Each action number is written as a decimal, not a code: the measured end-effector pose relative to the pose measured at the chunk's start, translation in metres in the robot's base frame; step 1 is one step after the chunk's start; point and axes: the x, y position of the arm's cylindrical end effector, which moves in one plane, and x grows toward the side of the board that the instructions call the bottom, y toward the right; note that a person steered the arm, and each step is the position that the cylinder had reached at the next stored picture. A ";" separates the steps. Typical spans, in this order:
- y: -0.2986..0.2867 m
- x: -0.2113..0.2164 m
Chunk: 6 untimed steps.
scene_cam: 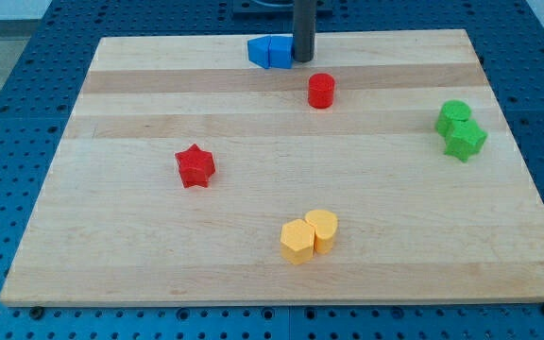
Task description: Move the red circle bottom left to the red star
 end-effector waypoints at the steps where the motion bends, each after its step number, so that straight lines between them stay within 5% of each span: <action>1: 0.000 0.000; 6: 0.032 0.068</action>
